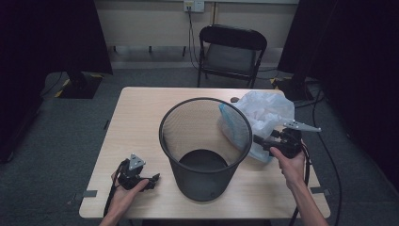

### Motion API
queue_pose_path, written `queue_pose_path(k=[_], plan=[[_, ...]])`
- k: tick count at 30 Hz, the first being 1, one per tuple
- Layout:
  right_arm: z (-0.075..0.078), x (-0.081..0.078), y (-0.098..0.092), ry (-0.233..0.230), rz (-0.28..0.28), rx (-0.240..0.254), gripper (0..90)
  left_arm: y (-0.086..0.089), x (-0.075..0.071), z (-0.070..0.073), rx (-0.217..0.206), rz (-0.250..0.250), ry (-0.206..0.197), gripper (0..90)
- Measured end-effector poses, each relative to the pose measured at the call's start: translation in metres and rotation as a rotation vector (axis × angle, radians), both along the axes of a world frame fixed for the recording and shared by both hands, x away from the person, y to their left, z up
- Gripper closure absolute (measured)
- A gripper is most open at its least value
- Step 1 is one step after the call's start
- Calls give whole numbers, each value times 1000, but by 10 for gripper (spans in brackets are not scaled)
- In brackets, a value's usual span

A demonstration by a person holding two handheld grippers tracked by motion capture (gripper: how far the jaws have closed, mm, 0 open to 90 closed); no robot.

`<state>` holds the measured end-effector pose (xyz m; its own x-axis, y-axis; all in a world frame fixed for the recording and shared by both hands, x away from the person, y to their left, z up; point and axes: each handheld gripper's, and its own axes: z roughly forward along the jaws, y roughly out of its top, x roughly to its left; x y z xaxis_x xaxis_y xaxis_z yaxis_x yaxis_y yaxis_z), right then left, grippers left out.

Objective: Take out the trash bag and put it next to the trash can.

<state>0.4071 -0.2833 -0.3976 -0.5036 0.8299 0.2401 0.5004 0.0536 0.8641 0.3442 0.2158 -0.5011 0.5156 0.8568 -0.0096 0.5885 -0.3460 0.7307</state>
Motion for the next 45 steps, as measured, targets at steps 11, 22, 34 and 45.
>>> queue_pose_path(k=[11,22,34,45], plan=[[-10,-26,-13,3,-13,-34,208,-1,0,0,4,2,1,111],[-35,-59,-4,34,27,-84,254,-5,-1,0,5,27,3,97],[-70,-69,12,105,60,-169,260,-10,-5,0,13,-4,11,55],[-95,-60,26,166,58,-303,211,-15,-5,-1,16,-11,25,9]])
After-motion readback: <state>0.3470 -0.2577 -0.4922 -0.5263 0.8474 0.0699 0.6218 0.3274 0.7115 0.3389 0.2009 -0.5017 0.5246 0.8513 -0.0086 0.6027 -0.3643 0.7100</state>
